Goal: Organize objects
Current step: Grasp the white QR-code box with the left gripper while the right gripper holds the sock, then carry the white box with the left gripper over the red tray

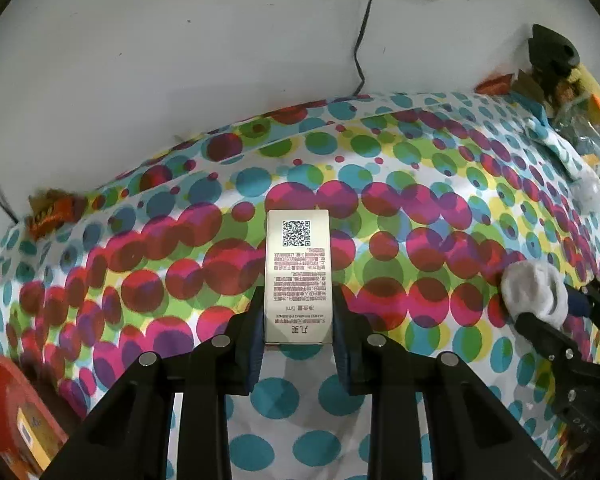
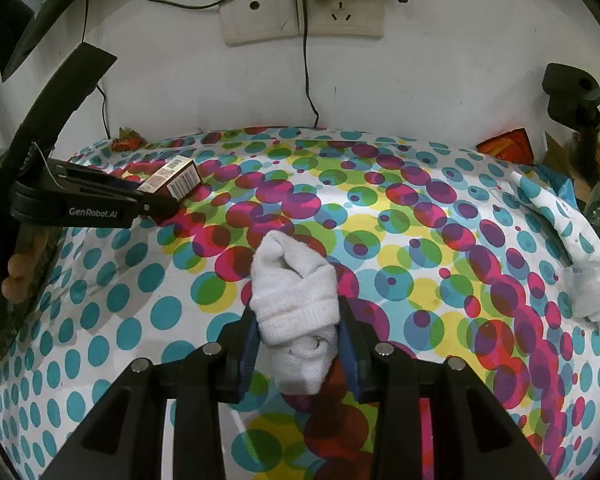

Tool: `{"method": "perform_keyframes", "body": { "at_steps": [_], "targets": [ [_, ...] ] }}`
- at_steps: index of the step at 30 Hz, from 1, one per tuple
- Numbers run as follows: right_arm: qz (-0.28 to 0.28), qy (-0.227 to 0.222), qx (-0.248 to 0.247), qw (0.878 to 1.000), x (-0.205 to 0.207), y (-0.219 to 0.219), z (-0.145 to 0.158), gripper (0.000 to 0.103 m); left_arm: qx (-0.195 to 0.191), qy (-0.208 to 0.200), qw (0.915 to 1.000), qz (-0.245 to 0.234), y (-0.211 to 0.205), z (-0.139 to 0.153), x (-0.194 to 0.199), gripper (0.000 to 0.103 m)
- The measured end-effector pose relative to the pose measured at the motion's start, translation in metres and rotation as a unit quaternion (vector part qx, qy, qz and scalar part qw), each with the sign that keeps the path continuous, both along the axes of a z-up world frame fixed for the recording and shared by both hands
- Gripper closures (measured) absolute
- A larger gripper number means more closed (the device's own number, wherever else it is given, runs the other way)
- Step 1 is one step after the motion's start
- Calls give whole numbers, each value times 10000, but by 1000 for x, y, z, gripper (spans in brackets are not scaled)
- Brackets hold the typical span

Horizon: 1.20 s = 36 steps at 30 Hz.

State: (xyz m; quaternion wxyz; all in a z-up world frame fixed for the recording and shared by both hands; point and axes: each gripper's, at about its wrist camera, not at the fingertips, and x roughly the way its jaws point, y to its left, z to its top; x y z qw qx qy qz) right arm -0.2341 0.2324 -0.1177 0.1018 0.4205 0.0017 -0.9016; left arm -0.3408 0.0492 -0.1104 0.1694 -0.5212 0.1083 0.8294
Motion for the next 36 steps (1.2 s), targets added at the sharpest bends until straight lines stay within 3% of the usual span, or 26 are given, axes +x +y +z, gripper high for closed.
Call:
{"method": "perform_keyframes", "body": {
  "at_steps": [13, 36],
  "targets": [
    [-4, 2, 34, 10000, 0, 1, 1, 68, 20, 3, 9996, 297, 3, 8, 24, 77],
    [0, -1, 151, 9999, -1, 0, 3, 68, 66, 400, 9978, 520, -24, 57, 117, 77]
  ]
}}
